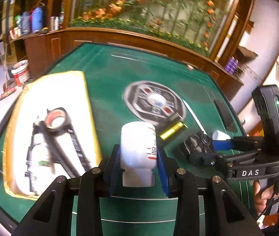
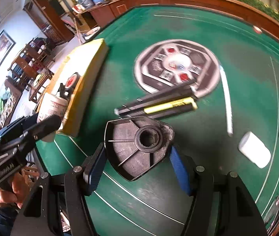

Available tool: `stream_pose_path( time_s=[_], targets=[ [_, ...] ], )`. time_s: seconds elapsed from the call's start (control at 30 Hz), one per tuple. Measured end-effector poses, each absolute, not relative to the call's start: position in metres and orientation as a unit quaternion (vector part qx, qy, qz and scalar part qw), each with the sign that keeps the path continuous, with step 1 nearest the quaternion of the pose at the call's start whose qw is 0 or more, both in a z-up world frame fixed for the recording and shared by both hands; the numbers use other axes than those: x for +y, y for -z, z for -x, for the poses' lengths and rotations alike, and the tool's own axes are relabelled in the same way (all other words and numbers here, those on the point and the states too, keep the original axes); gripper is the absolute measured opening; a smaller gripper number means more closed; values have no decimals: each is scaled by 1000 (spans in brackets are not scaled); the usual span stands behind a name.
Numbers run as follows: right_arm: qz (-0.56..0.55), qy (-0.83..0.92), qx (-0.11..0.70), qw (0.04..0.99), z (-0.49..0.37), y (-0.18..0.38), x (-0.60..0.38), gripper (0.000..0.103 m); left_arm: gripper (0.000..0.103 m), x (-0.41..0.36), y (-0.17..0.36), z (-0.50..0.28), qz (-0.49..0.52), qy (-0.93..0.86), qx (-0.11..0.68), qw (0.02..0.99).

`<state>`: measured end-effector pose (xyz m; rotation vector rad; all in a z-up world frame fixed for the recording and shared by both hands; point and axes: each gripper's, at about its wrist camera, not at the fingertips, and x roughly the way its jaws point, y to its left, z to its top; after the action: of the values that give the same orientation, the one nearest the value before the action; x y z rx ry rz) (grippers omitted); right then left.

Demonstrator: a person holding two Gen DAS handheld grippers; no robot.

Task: Organize rigid objects
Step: 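Carry the bottle and black base into the white tray and release both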

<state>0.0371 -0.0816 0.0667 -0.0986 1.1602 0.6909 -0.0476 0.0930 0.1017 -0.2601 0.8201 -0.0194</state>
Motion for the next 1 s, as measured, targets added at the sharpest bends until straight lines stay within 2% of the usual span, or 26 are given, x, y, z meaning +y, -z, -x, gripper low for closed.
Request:
stream_pose_path(
  time_s=[0.53, 1.0],
  targets=[
    [77, -393, 512, 760, -60, -98, 70, 64, 38, 222, -98, 37, 158, -67, 391, 904],
    [98, -376, 534, 751, -124, -67, 192, 64, 38, 297, -43, -17, 196, -91, 446, 869]
  ],
)
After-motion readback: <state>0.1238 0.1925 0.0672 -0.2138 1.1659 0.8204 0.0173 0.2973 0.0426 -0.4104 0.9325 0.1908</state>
